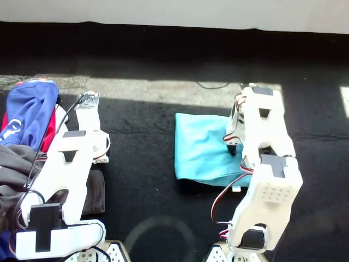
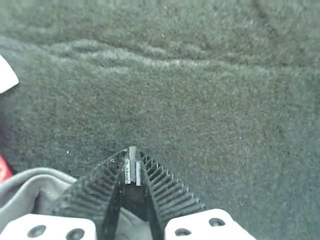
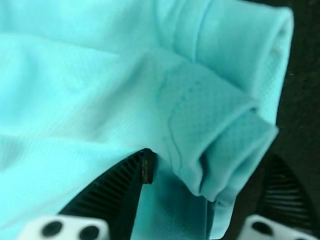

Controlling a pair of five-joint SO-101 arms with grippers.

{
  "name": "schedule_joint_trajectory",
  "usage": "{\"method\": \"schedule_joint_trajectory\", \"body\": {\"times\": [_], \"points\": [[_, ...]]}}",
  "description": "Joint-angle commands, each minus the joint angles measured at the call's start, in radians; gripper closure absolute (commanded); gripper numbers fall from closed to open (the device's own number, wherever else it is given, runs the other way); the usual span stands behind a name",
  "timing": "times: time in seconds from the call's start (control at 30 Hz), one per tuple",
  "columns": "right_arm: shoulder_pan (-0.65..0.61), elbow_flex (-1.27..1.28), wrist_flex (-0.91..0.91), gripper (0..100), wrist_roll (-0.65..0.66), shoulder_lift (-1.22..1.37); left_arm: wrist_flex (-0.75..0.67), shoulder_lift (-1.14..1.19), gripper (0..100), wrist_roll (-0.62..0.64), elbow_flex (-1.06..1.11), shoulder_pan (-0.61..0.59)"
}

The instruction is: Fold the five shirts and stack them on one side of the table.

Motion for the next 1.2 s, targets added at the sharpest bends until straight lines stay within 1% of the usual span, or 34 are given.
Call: {"method": "schedule_joint_trajectory", "body": {"times": [0.0,0.07,0.13,0.17,0.27,0.43,0.63,0.8,0.9,1.03,1.17], "points": [[-0.007,-0.019,-0.021,86.9,-0.006,0.033,-0.028,-0.028,99,-0.003,0.004,-0.01],[-0.005,-0.021,-0.021,99.8,-0.006,0.031,-0.028,-0.028,99,-0.005,0.004,-0.008],[-0.002,-0.027,-0.021,97.8,-0.006,0.028,-0.029,-0.028,99,-0.005,0.004,-0.008],[0.007,-0.047,-0.016,99.3,-0.005,0.03,-0.029,-0.028,99,-0.005,0.004,-0.008],[0.061,-0.147,-0.01,99.2,-0.002,0.028,-0.029,-0.028,99,-0.005,0.004,-0.008],[0.166,-0.421,0.036,99.2,0.149,0.038,-0.029,-0.028,99,-0.005,0.004,-0.007],[0.285,-0.659,0.016,99.2,0.311,0.058,-0.031,-0.028,99,-0.005,0.004,-0.007],[0.4,-0.808,-0.099,99.2,0.402,0.202,-0.031,-0.027,99,-0.005,0.004,-0.007],[0.443,-0.917,-0.16,99.2,0.445,0.315,-0.031,-0.027,99,-0.005,0.004,-0.007],[0.453,-1.09,-0.213,99.2,0.459,0.455,-0.031,-0.027,99,-0.003,0.004,-0.007],[0.44,-1.205,-0.2,99.1,0.459,0.552,-0.031,-0.027,99,-0.003,0.005,-0.007]]}}
